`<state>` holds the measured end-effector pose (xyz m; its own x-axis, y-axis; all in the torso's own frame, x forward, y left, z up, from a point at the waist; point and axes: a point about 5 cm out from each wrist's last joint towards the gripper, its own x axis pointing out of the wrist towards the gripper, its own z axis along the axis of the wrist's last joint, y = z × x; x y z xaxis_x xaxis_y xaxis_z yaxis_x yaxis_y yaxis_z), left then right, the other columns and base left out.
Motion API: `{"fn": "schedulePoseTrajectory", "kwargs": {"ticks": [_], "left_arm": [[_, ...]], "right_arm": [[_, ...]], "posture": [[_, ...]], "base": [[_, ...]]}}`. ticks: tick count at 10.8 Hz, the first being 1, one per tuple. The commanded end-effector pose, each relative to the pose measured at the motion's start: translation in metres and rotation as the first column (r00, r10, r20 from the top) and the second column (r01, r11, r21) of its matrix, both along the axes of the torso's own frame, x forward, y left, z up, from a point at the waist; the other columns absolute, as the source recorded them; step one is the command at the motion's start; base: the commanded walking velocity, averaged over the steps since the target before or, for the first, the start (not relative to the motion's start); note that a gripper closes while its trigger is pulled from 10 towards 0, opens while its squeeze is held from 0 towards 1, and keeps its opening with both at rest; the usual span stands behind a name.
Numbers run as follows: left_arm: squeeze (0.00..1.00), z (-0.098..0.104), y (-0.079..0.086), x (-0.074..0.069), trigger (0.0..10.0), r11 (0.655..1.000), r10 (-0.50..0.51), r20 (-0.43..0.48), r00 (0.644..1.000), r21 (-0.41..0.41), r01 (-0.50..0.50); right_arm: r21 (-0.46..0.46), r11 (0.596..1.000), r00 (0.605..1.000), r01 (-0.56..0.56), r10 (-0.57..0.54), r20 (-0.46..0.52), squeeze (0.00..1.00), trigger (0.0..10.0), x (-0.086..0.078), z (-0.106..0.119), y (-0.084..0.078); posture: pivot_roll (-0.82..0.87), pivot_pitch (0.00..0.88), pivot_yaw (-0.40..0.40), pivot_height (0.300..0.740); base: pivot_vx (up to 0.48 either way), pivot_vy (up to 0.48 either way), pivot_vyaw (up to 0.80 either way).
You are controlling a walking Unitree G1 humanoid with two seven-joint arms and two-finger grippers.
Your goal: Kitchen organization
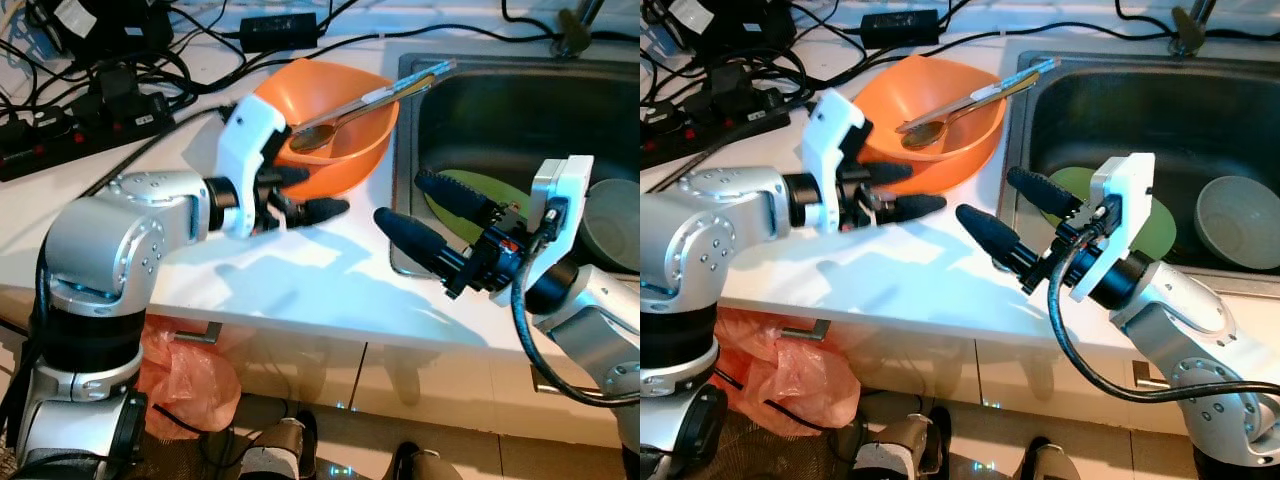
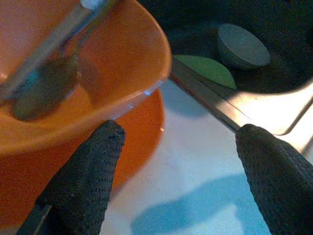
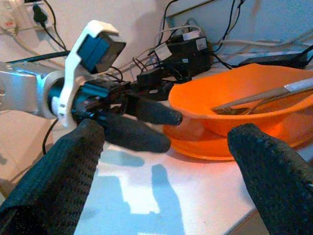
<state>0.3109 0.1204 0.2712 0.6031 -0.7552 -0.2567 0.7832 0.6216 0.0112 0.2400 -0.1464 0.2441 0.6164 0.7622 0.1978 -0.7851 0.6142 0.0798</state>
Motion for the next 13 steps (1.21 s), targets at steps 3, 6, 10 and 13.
{"fn": "schedulePoseTrajectory", "kwargs": {"ticks": [3, 6, 10, 13], "left_arm": [[0.00, -0.012, 0.009, 0.013, 10.0, 0.998, 0.057, -0.027, 0.998, 0.015, -0.056], [0.00, -0.027, 0.010, 0.024, 10.0, 0.997, 0.079, -0.050, 0.996, 0.024, -0.078], [0.00, -0.048, 0.007, 0.037, 10.0, 0.997, 0.070, -0.088, 0.994, 0.038, -0.067], [0.00, -0.061, -0.007, 0.039, 10.0, 0.999, -0.003, -0.154, 0.988, 0.047, 0.011]], "right_arm": [[0.000, 1.000, 1.000, -0.021, 0.021, 0.014, 0.00, 10.0, -0.002, 0.002, 0.001], [-0.004, 1.000, 1.000, -0.020, 0.020, 0.013, 0.00, 10.0, -0.004, 0.002, 0.001], [-0.009, 1.000, 1.000, -0.023, 0.023, 0.006, 0.00, 10.0, -0.005, 0.002, 0.002], [-0.005, 1.000, 1.000, -0.024, 0.024, 0.006, 0.00, 10.0, -0.006, 0.003, 0.004]], "posture": [[0.13, 0.168, 0.083, 0.740], [0.12, 0.175, 0.082, 0.740], [0.11, 0.185, 0.081, 0.740], [0.09, 0.189, 0.085, 0.740]], "base": [[0.000, 0.000, 0.00], [0.000, 0.000, 0.00], [0.000, 0.000, 0.00], [0.000, 0.000, 0.00]]}}
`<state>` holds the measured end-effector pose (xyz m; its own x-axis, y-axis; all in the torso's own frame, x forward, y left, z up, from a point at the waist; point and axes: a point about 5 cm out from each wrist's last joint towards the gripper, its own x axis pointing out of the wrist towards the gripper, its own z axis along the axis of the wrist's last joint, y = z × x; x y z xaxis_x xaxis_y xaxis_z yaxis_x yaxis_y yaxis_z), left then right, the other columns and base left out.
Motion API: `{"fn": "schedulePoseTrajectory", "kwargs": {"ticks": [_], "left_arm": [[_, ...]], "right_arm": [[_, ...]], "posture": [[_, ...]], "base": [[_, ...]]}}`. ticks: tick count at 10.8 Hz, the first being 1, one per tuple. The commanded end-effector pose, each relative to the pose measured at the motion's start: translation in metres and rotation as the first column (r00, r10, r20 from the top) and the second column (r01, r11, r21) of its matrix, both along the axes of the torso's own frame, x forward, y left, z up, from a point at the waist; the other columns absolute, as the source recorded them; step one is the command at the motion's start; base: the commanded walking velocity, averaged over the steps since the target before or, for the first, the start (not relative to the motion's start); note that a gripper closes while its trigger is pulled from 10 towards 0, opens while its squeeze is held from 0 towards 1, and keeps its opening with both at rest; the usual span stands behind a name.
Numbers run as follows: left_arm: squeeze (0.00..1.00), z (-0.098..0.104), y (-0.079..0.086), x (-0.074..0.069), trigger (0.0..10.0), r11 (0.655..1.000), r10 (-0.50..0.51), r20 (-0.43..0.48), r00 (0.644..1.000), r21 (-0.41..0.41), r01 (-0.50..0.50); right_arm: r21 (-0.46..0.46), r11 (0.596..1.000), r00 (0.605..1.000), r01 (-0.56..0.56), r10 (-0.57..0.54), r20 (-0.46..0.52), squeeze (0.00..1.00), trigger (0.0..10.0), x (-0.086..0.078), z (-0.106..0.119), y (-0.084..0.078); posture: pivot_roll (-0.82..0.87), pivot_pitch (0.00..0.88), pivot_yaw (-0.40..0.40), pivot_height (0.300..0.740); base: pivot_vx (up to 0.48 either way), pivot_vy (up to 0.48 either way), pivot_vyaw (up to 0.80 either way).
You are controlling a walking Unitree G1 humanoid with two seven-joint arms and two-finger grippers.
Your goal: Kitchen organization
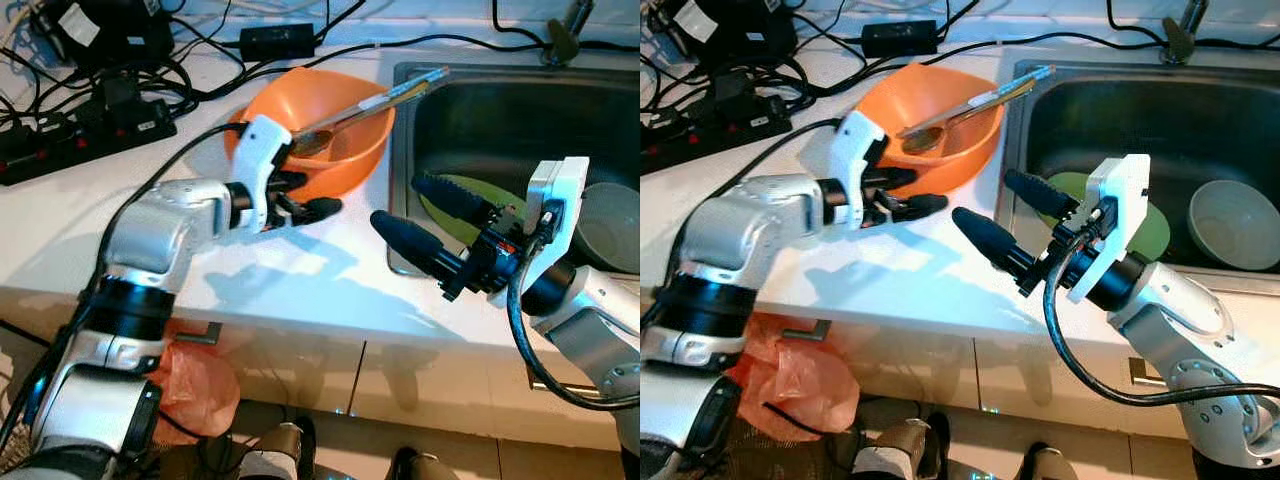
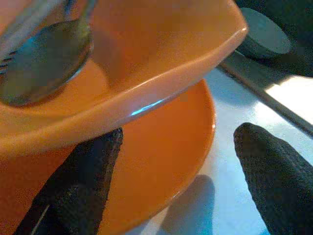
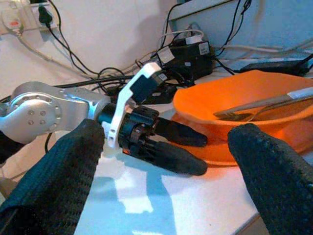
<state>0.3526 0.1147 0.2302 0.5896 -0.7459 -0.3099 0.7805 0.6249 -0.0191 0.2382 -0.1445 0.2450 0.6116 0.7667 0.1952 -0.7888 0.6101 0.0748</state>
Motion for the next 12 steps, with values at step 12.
{"fn": "schedulePoseTrajectory", "kwargs": {"ticks": [12], "left_arm": [[0.00, -0.032, -0.042, -0.042, 10.0, 0.970, -0.237, -0.250, 0.939, -0.009, 0.243]], "right_arm": [[-0.016, 1.000, 1.000, -0.006, 0.007, 0.023, 0.00, 10.0, -0.002, 0.008, -0.002]], "posture": [[0.09, 0.193, 0.080, 0.740]], "base": [[0.000, 0.000, 0.00]]}}
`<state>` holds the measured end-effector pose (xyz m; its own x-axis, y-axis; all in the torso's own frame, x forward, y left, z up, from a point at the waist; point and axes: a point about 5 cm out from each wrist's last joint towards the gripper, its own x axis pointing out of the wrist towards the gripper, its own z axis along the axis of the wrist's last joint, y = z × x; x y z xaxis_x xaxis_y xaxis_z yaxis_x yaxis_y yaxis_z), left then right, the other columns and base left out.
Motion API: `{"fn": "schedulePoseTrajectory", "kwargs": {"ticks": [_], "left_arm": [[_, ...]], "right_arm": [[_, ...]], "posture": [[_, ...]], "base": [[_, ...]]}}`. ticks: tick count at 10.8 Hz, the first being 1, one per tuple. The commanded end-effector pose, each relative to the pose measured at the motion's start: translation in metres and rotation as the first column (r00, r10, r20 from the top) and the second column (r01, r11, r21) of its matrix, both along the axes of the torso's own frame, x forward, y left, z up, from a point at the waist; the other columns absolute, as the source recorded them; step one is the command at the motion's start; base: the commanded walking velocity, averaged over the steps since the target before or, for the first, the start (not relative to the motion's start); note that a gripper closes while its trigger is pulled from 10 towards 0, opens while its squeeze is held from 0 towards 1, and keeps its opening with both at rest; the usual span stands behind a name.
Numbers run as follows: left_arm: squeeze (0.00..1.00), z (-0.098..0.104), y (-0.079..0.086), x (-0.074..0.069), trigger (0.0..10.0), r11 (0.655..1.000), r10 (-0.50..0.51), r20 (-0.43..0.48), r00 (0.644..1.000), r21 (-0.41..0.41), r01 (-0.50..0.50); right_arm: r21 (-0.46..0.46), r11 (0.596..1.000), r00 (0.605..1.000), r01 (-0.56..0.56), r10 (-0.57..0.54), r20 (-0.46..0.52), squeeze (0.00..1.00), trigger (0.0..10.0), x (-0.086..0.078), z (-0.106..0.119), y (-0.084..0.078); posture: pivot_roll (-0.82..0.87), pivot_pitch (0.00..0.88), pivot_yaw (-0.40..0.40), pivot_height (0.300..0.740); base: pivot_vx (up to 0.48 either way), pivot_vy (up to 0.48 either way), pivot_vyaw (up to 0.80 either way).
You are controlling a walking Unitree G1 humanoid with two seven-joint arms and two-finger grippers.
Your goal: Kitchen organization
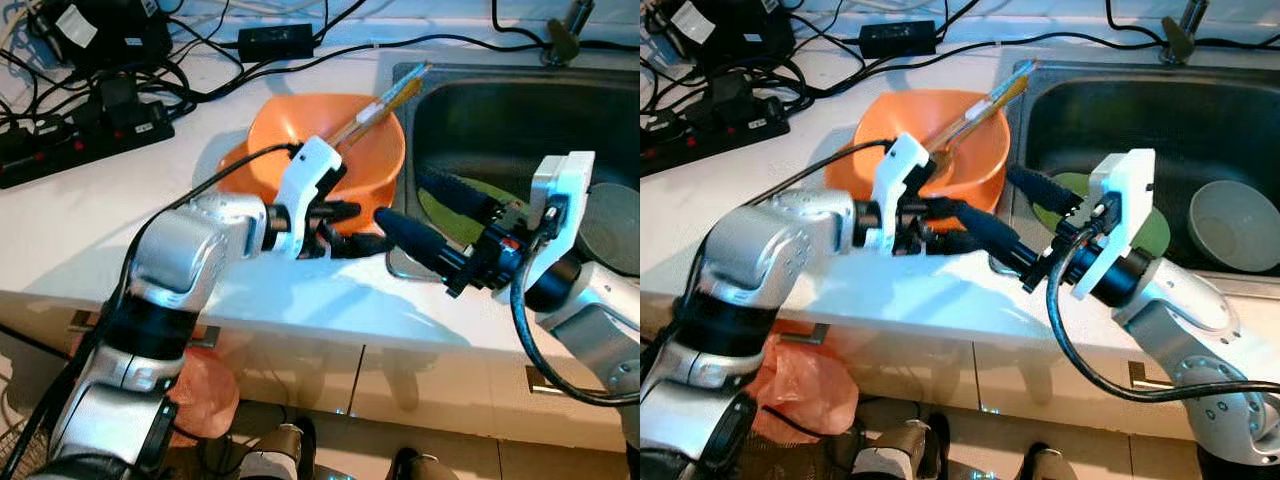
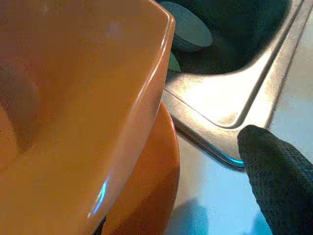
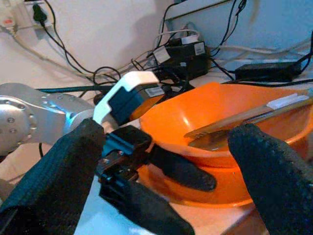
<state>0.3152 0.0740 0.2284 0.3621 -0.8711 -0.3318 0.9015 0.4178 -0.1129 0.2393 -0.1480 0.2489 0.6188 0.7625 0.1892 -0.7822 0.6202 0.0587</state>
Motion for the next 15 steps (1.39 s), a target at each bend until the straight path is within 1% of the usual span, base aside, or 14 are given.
{"fn": "schedulePoseTrajectory", "kwargs": {"ticks": [1, 2, 4, 5, 6, 7, 8, 9, 10, 11, 12, 13, 14, 15], "left_arm": [[0.00, -0.030, 0.002, -0.009, 10.0, 0.998, 0.008, -0.160, 0.987, 0.070, 0.003], [0.00, -0.026, 0.005, -0.016, 10.0, 0.998, 0.005, -0.169, 0.986, 0.065, 0.006], [0.00, -0.023, 0.009, -0.023, 10.0, 0.998, 0.007, -0.169, 0.986, 0.068, 0.004], [0.00, -0.022, 0.013, -0.025, 10.0, 0.997, 0.024, -0.139, 0.990, 0.074, -0.013], [0.00, -0.019, 0.017, -0.022, 10.0, 0.994, 0.054, -0.038, 0.998, 0.093, -0.050], [0.00, -0.008, 0.015, -0.017, 10.0, 0.995, 0.091, 0.047, 0.995, 0.045, -0.094], [0.00, -0.001, 0.015, -0.014, 10.0, 0.993, 0.111, 0.097, 0.989, 0.033, -0.115], [0.00, 0.010, 0.016, -0.009, 10.0, 0.989, 0.148, 0.164, 0.975, -0.004, -0.149], [0.00, 0.016, 0.017, -0.007, 10.0, 0.984, 0.176, 0.216, 0.960, -0.034, -0.173], [0.00, 0.025, 0.017, -0.008, 10.0, 0.982, 0.187, 0.252, 0.949, -0.072, -0.175], [0.00, 0.025, 0.016, -0.011, 10.0, 0.986, 0.166, 0.256, 0.952, -0.068, -0.153], [0.00, 0.025, 0.013, -0.018, 10.0, 0.992, 0.118, 0.243, 0.963, -0.061, -0.106], [0.00, 0.025, 0.012, -0.024, 10.0, 0.996, 0.073, 0.226, 0.971, -0.067, -0.060], [0.00, 0.023, 0.012, -0.032, 10.0, 0.998, 0.017, 0.186, 0.982, -0.070, -0.004]], "right_arm": [[-0.003, 1.000, 1.000, -0.017, 0.017, 0.016, 0.00, 10.0, -0.003, 0.004, 0.001], [-0.002, 1.000, 1.000, -0.018, 0.018, 0.017, 0.00, 10.0, -0.002, 0.004, 0.002], [0.000, 1.000, 1.000, -0.018, 0.018, 0.018, 0.00, 10.0, -0.001, 0.004, 0.002], [0.002, 1.000, 1.000, -0.016, 0.016, 0.019, 0.00, 10.0, 0.000, 0.003, 0.002], [0.004, 1.000, 1.000, -0.007, 0.007, 0.024, 0.00, 10.0, 0.002, 0.004, 0.002], [0.007, 1.000, 0.999, 0.028, -0.028, 0.039, 0.00, 10.0, 0.007, 0.005, 0.000], [0.009, 0.999, 0.998, 0.042, -0.042, 0.043, 0.00, 10.0, 0.009, 0.005, -0.001], [0.012, 0.999, 0.997, 0.051, -0.051, 0.050, 0.00, 10.0, 0.011, 0.006, -0.002], [0.015, 0.998, 0.997, 0.055, -0.056, 0.054, 0.00, 10.0, 0.012, 0.007, -0.002], [0.016, 0.998, 0.997, 0.060, -0.061, 0.056, 0.00, 10.0, 0.013, 0.006, -0.002], [0.015, 0.998, 0.997, 0.060, -0.060, 0.057, 0.00, 10.0, 0.014, 0.006, -0.002], [0.013, 0.998, 0.997, 0.056, -0.057, 0.059, 0.00, 10.0, 0.015, 0.006, -0.002], [0.013, 0.998, 0.997, 0.056, -0.057, 0.061, 0.00, 10.0, 0.015, 0.006, -0.002], [0.013, 0.998, 0.996, 0.055, -0.056, 0.063, 0.00, 10.0, 0.016, 0.006, -0.002]], "posture": [[0.10, 0.193, 0.080, 0.740], [0.11, 0.192, 0.080, 0.740], [0.11, 0.191, 0.080, 0.740], [0.11, 0.185, 0.078, 0.740], [0.11, 0.181, 0.075, 0.740], [0.11, 0.174, 0.072, 0.740], [0.12, 0.170, 0.071, 0.740], [0.12, 0.164, 0.071, 0.740], [0.12, 0.161, 0.069, 0.740], [0.12, 0.159, 0.065, 0.740], [0.12, 0.158, 0.063, 0.740], [0.12, 0.156, 0.060, 0.740], [0.12, 0.154, 0.058, 0.740], [0.12, 0.153, 0.055, 0.740]], "base": [[0.000, 0.000, 0.00], [0.000, 0.000, 0.00], [0.000, 0.000, 0.00], [0.000, 0.000, 0.00], [0.000, 0.000, 0.00], [0.000, 0.000, 0.00], [0.000, 0.000, 0.00], [0.000, 0.000, 0.00], [0.000, 0.000, 0.00], [0.000, 0.000, 0.00], [0.000, 0.000, 0.00], [0.000, 0.000, 0.00], [0.000, 0.000, 0.00], [0.000, 0.000, 0.00]]}}
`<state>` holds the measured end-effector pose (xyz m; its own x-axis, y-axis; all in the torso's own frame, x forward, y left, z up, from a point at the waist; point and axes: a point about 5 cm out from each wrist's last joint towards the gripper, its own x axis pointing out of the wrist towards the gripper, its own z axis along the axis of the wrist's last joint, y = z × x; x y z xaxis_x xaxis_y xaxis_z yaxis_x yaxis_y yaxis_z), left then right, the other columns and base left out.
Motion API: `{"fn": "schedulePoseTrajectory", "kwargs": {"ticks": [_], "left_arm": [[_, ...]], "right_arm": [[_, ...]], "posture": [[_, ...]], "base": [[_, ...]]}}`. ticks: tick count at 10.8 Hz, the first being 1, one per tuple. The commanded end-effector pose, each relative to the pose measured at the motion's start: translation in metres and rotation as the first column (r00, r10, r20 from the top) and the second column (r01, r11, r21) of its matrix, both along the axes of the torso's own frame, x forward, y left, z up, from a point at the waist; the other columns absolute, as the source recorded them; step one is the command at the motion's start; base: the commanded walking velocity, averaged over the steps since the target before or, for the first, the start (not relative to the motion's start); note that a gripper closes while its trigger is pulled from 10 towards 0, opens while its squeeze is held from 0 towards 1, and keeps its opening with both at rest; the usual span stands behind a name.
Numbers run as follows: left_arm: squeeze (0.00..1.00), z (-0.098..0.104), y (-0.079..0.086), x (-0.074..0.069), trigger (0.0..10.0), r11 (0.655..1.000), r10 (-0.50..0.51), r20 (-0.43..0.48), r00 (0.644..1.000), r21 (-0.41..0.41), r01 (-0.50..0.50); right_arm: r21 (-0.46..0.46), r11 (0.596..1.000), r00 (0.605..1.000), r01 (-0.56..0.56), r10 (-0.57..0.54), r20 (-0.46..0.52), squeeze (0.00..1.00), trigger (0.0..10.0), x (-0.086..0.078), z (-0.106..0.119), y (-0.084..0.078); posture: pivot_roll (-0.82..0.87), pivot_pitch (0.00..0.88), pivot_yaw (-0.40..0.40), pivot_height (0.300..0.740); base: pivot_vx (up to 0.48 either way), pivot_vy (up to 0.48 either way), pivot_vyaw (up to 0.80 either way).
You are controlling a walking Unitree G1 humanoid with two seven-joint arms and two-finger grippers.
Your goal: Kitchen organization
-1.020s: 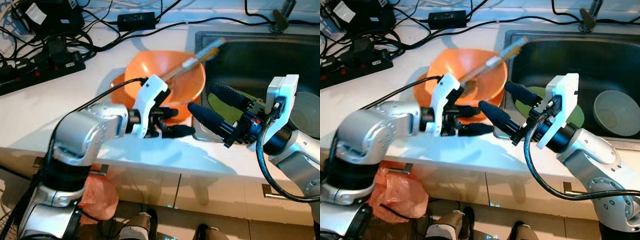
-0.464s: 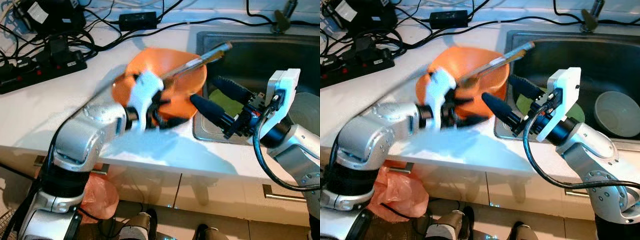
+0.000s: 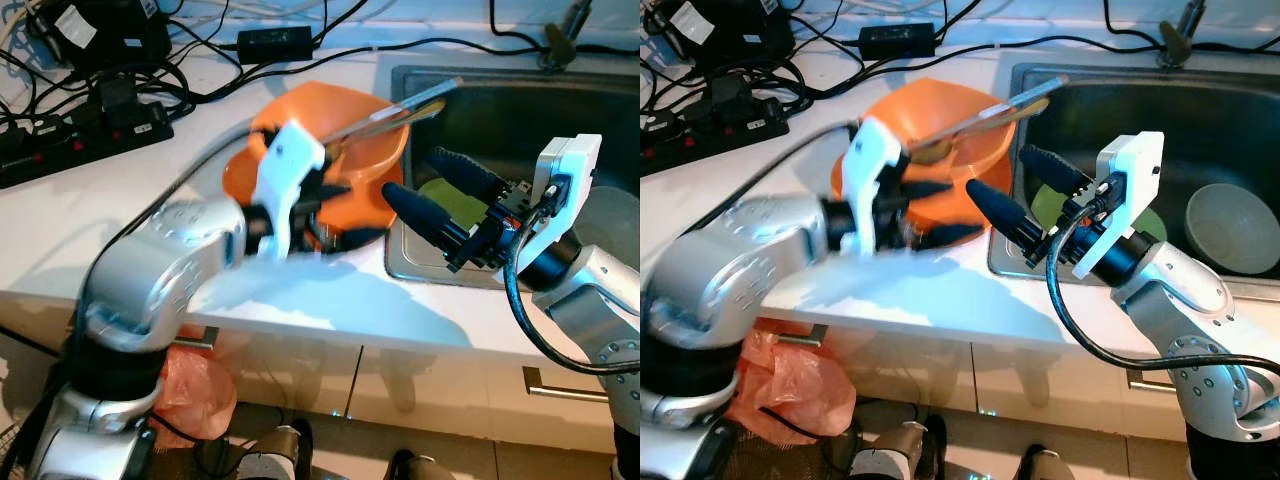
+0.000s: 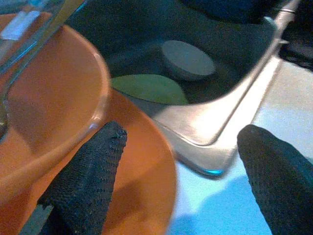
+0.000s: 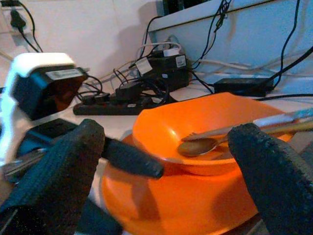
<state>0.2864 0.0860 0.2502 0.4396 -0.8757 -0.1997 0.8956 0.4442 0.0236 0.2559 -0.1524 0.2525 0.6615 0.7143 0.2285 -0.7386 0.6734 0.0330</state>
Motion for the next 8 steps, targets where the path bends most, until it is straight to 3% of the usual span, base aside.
{"fn": "schedulePoseTrajectory", "kwargs": {"ticks": [1, 4, 6, 8], "left_arm": [[0.00, 0.001, 0.001, -0.005, 10.0, 1.000, -0.026, -0.015, 1.000, -0.008, 0.025], [0.00, 0.008, 0.003, -0.010, 10.0, 0.998, -0.046, -0.023, 0.999, -0.041, 0.045], [0.00, 0.037, 0.002, -0.003, 10.0, 0.980, 0.056, 0.140, 0.989, -0.199, -0.027], [0.00, 0.047, -0.001, -0.003, 10.0, 0.956, 0.122, 0.209, 0.970, -0.289, -0.058]], "right_arm": [[-0.004, 1.000, 1.000, -0.016, 0.016, 0.017, 0.00, 10.0, 0.000, 0.002, 0.002], [-0.006, 1.000, 1.000, -0.017, 0.017, 0.017, 0.00, 10.0, 0.003, 0.002, 0.002], [0.000, 1.000, 1.000, -0.001, 0.001, 0.029, 0.00, 10.0, 0.007, 0.003, 0.001], [0.001, 1.000, 0.999, 0.012, -0.012, 0.037, 0.00, 10.0, 0.009, 0.005, 0.000]], "posture": [[0.12, 0.153, 0.054, 0.740], [0.13, 0.145, 0.043, 0.740], [0.13, 0.135, 0.033, 0.740], [0.12, 0.128, 0.026, 0.740]], "base": [[0.000, 0.000, 0.00], [0.000, 0.000, 0.00], [0.000, 0.000, 0.00], [0.000, 0.000, 0.00]]}}
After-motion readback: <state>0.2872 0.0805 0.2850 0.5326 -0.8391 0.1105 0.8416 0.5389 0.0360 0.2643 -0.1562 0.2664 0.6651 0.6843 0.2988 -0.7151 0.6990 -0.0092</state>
